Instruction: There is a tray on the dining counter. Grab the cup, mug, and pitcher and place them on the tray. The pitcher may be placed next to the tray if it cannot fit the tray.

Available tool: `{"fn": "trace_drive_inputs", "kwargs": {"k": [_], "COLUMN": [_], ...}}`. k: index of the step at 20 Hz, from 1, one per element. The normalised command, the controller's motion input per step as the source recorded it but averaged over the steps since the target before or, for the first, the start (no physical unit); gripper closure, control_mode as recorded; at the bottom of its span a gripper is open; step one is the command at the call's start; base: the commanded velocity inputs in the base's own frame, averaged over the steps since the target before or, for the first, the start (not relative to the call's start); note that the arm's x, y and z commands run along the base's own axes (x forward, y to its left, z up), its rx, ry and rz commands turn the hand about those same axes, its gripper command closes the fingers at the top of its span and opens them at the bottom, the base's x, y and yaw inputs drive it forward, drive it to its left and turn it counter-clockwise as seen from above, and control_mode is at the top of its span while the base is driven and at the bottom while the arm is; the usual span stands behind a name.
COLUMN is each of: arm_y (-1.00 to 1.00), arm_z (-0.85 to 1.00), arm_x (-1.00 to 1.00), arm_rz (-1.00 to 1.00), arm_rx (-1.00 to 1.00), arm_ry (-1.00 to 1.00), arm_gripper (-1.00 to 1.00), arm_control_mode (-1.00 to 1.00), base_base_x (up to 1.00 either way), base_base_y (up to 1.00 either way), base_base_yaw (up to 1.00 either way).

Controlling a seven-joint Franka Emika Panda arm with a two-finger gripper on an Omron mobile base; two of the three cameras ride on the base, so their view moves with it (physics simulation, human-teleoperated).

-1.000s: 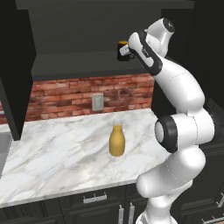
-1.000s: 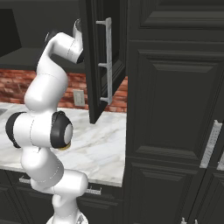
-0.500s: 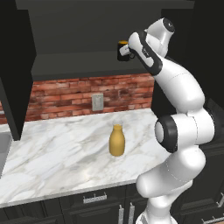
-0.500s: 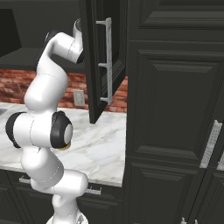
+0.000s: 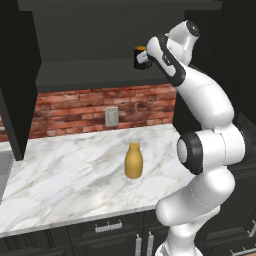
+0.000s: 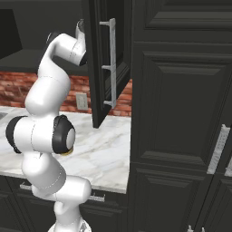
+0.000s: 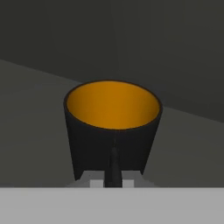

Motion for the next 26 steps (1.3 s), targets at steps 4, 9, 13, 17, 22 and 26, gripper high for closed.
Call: {"fn": "trace_drive_inputs", "kwargs": {"k": [4,9,13,17,22,26], "arm_y": [0.00,0.00,0.00,0.00,0.00,0.01], "arm_z": [0.00,0.00,0.00,0.00,0.00,0.03], "arm_x": [0.00,0.00,0.00,0.00,0.00,-0.07], "arm_rz": [0.00,0.00,0.00,0.00,0.00,-0.02], "arm_rx": [0.00,0.00,0.00,0.00,0.00,0.00], "arm_ry": [0.00,0.00,0.00,0.00,0.00,0.00], "arm_gripper": [1.00,1.00,1.00,1.00,1.00,1.00], "arm_control_mode": [-1.00,-1.00,-1.00,-1.00,-1.00,-1.00], "base_base_x": [0.00,0.00,0.00,0.00,0.00,0.00], "base_base_y": [0.00,0.00,0.00,0.00,0.00,0.00], "base_base_yaw": [0.00,0.00,0.00,0.00,0.00,0.00]}}
